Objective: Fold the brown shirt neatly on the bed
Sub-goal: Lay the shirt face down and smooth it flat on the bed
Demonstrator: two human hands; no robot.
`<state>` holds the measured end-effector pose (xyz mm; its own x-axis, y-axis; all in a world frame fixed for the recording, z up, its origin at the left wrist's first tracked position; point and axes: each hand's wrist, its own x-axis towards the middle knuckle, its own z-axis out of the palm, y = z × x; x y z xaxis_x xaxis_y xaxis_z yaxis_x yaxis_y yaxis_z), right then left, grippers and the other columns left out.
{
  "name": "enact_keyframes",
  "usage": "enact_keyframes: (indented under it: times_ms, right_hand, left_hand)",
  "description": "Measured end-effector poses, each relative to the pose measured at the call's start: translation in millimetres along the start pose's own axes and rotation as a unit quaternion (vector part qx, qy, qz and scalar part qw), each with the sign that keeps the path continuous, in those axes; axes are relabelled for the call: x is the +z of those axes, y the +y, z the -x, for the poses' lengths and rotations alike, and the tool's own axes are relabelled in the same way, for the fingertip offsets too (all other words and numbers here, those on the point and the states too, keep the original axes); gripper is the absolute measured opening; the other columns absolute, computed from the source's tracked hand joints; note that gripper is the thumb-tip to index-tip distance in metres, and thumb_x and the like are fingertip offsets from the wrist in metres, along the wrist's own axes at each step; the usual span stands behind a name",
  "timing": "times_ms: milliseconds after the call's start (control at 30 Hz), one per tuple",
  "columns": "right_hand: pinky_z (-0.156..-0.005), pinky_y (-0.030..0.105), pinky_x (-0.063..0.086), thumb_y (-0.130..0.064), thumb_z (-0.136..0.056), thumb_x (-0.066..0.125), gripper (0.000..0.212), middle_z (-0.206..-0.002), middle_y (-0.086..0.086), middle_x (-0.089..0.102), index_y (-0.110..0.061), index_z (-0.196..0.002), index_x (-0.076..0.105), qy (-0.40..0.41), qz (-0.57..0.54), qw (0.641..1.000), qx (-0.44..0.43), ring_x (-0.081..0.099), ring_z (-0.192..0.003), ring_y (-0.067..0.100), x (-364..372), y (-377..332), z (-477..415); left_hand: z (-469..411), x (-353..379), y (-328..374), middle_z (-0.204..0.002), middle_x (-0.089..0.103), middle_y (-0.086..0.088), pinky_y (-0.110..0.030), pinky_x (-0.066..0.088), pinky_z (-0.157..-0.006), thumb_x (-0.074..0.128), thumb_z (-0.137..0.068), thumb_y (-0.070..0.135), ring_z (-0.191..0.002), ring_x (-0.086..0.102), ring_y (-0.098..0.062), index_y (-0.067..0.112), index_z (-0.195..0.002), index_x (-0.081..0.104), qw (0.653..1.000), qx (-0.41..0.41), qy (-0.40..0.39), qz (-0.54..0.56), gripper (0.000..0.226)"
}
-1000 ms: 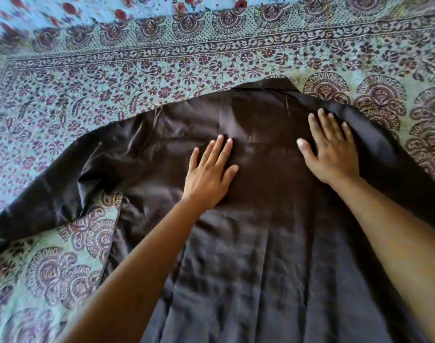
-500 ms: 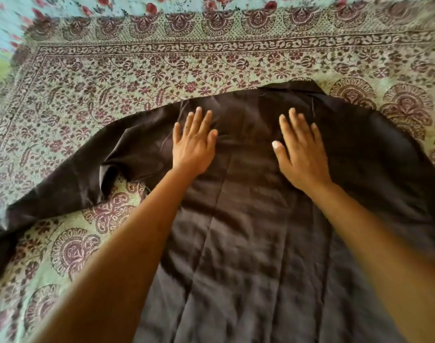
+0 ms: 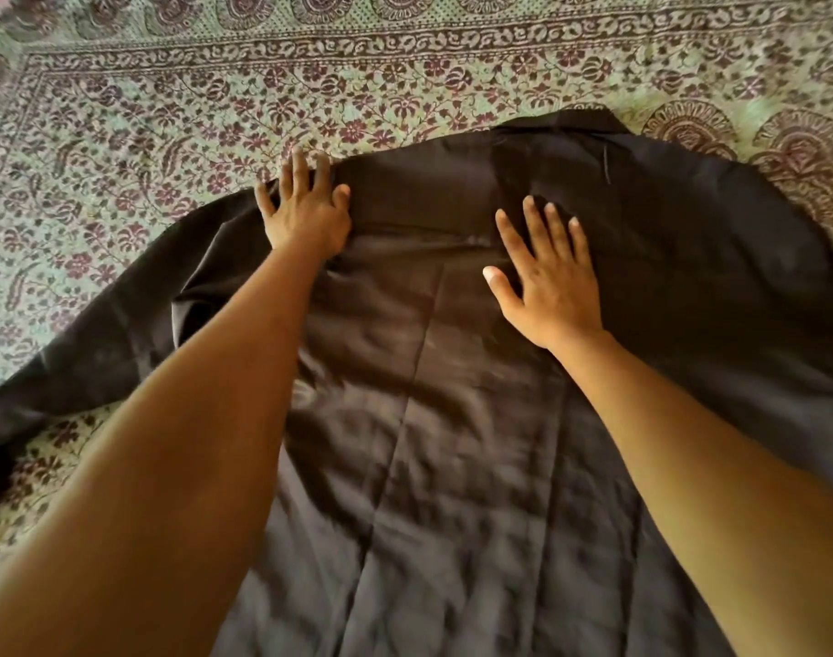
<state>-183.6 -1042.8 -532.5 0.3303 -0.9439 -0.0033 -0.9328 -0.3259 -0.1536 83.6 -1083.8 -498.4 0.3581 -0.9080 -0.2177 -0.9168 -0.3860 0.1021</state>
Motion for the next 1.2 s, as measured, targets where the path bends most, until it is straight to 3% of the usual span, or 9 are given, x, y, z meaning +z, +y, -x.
enact_keyframes:
  times_ms: [100,267,333,400,467,567,667,1067,1200]
  right_hand:
    - [-0.116,0.042,0.0,-0.056,-0.087,0.013,0.068,-0.156,0.011,0.013,-0.027,-0.148,0.017,-0.003,0.004,1.0,0.002,0.01,-0.143,0.029,-2,-1,1]
    - [-0.114,0.048,0.0,-0.048,-0.088,0.024,0.066,-0.156,0.013,0.008,-0.022,-0.148,0.015,-0.011,-0.014,1.0,0.024,0.006,-0.143,0.034,-7,-12,4]
    - [-0.114,0.047,0.003,-0.041,-0.088,0.029,0.066,-0.156,0.013,0.013,-0.015,-0.147,0.02,0.012,-0.013,1.0,-0.013,0.011,-0.143,0.032,-9,-28,12]
    - [-0.114,0.041,0.007,-0.04,-0.089,0.029,0.063,-0.154,0.011,0.022,-0.012,-0.145,0.029,0.024,-0.019,0.994,-0.101,0.019,-0.142,0.026,-9,-51,23]
    - [-0.114,0.039,0.007,-0.043,-0.091,0.029,0.061,-0.153,0.01,0.025,-0.014,-0.144,0.031,0.009,-0.036,0.988,-0.149,0.022,-0.141,0.024,-5,-71,28]
    - [-0.115,0.041,0.006,-0.05,-0.091,0.023,0.061,-0.155,0.008,0.019,-0.023,-0.146,0.024,-0.034,-0.041,0.986,-0.159,0.019,-0.142,0.024,5,-87,29]
    - [-0.115,0.044,0.009,-0.051,-0.092,0.026,0.059,-0.155,0.006,0.02,-0.026,-0.146,0.026,-0.032,-0.032,0.985,-0.167,0.02,-0.142,0.025,11,-86,34]
    - [-0.114,0.046,0.011,-0.052,-0.089,0.034,0.06,-0.154,0.006,0.022,-0.028,-0.144,0.03,-0.056,-0.048,0.965,-0.253,0.023,-0.141,0.022,9,-81,81]
    - [-0.108,0.045,0.03,-0.04,-0.091,0.038,0.047,-0.142,0.007,0.046,-0.021,-0.131,0.052,-0.031,-0.155,0.953,-0.26,0.045,-0.128,0.022,-3,-77,71]
  left_hand:
    - [33,5,17,-0.158,0.008,0.0,-0.044,-0.002,-0.115,0.025,-0.1,0.037,-0.146,0.003,-0.017,0.025,-0.149,0.017,0.991,0.095,0.076,0.046,0.051]
    - [82,36,-7,-0.158,0.007,0.006,-0.041,-0.003,-0.115,0.02,-0.095,0.045,-0.145,0.003,-0.013,0.033,-0.148,0.014,0.966,0.259,-0.014,0.013,0.054]
    - [73,34,-18,-0.156,0.015,0.006,-0.037,0.001,-0.116,0.019,-0.09,0.047,-0.144,0.01,-0.011,0.035,-0.146,0.019,0.962,0.255,-0.075,0.069,0.057]
    - [59,15,-21,-0.145,0.043,-0.002,-0.036,0.018,-0.117,0.028,-0.087,0.046,-0.136,0.035,-0.015,0.031,-0.137,0.041,0.926,0.184,-0.115,0.309,0.055]
    - [41,-1,-24,-0.133,0.056,-0.002,-0.035,0.032,-0.112,0.035,-0.09,0.038,-0.126,0.048,-0.014,0.029,-0.127,0.055,0.912,0.139,-0.062,0.382,0.044]
    - [16,-2,-28,-0.153,0.027,0.005,-0.036,0.01,-0.117,0.027,-0.101,0.032,-0.143,0.017,-0.014,0.034,-0.14,0.038,0.975,0.153,-0.078,0.142,0.04]
    - [10,9,-29,-0.157,0.004,0.011,-0.039,-0.006,-0.115,0.018,-0.102,0.036,-0.145,-0.004,-0.011,0.044,-0.144,0.019,0.98,0.151,-0.107,0.074,0.043]
    - [17,5,-25,-0.158,-0.007,0.009,-0.041,-0.006,-0.115,0.022,-0.099,0.045,-0.145,-0.009,-0.014,0.044,-0.145,0.004,0.98,0.163,-0.115,-0.015,0.05]
    - [17,1,-22,-0.158,-0.006,0.005,-0.045,-0.004,-0.115,0.026,-0.098,0.047,-0.145,-0.006,-0.018,0.04,-0.147,0.003,0.978,0.17,-0.109,-0.054,0.055]
